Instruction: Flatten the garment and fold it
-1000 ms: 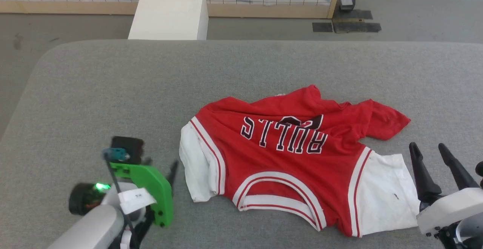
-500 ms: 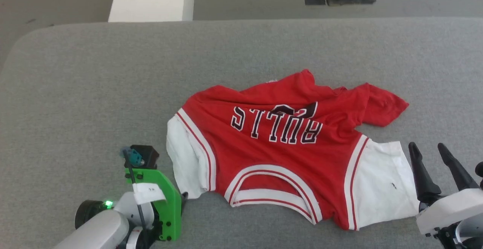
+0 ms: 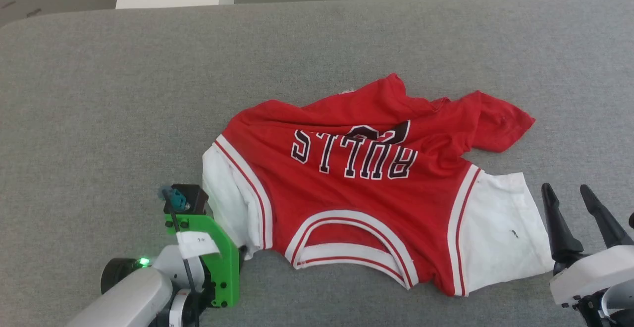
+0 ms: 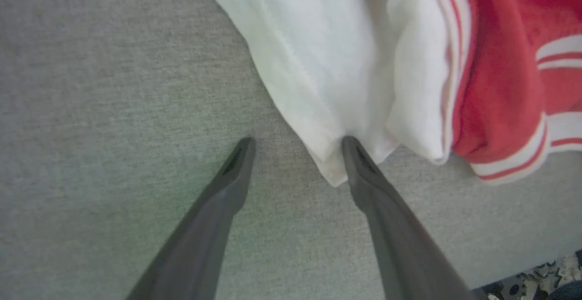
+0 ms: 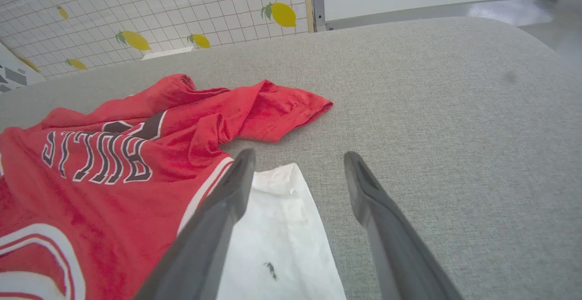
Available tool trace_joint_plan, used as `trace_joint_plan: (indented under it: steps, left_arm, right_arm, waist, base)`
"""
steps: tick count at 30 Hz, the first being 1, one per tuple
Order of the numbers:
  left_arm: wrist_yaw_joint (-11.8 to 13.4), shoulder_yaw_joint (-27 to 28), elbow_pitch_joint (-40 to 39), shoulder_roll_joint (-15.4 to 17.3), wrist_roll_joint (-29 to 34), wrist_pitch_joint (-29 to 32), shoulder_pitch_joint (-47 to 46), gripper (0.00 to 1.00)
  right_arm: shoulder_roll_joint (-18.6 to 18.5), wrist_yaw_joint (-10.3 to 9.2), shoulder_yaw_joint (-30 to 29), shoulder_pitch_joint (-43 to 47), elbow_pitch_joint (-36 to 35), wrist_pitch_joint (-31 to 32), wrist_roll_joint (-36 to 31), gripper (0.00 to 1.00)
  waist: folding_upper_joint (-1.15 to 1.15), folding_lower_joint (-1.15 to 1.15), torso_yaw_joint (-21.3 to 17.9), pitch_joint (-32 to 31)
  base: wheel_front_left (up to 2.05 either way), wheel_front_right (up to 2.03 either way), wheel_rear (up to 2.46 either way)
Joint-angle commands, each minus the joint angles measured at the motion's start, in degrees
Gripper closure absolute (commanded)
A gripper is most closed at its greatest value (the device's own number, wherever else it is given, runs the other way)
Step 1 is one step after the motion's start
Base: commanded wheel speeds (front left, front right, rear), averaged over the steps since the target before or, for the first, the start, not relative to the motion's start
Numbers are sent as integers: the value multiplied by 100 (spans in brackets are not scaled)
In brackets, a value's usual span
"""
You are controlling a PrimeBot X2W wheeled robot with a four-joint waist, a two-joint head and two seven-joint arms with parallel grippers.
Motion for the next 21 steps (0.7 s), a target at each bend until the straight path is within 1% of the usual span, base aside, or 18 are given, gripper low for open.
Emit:
trace_joint_plan:
  steps: [1,2,3,4,7,10,12,14,16,18,21]
  left_arm:
    - [-136,-192,136,-196,-186,134,94,0]
    - [-177,-230,154,-223,-234,188,119,0]
    - [-243,-294,174,-238,-278,267,143,61]
    - [-293,-327,188,-250,-315,308,160,100]
    - [-387,-336,275,-283,-452,349,243,100]
    - [-391,-271,356,-274,-454,222,282,100]
    - [-383,-174,390,-250,-394,12,281,100]
    - [-317,-26,417,-219,-286,-294,274,100]
    - [-252,114,420,-170,-199,-567,287,100]
    - [-171,263,391,-102,-131,-811,314,100]
    - [-73,433,276,49,-45,-1066,376,100]
  right_arm:
    - [21,-8,-15,-119,-2,-35,-38,0]
    - [20,-8,-18,-126,2,-35,-41,0]
    - [22,-8,-19,-137,9,-33,-47,0]
    - [23,-8,-18,-146,15,-30,-51,0]
    - [29,-8,-17,-168,42,-14,-68,0]
    - [23,-8,-20,-164,72,3,-71,0]
    - [9,-8,-23,-155,102,30,-69,0]
    - [-12,-8,-46,-123,128,96,-50,0]
    - [-48,-8,-103,-35,207,329,-33,0]
    - [-156,-8,-76,109,286,706,-75,0]
    - [-190,-8,-149,342,343,1346,-60,0]
  waist:
    - [0,0,-5,31]
    - [0,0,-3,35]
    - [0,0,-1,36]
    - [0,0,1,32]
    - [0,0,16,-32]
    - [0,0,34,-139]
    - [0,0,46,-241]
    - [0,0,61,-349]
    - [0,0,81,-464]
    - [0,0,111,-585]
    - [0,0,183,-739]
  base:
    - [0,0,0]
    - [0,0,0]
    - [0,0,0]
    - [0,0,0]
    - [0,0,0]
    - [0,0,0]
    - [0,0,0]
    - [0,0,0]
    - [0,0,0]
    - [0,0,0]
    - [0,0,0]
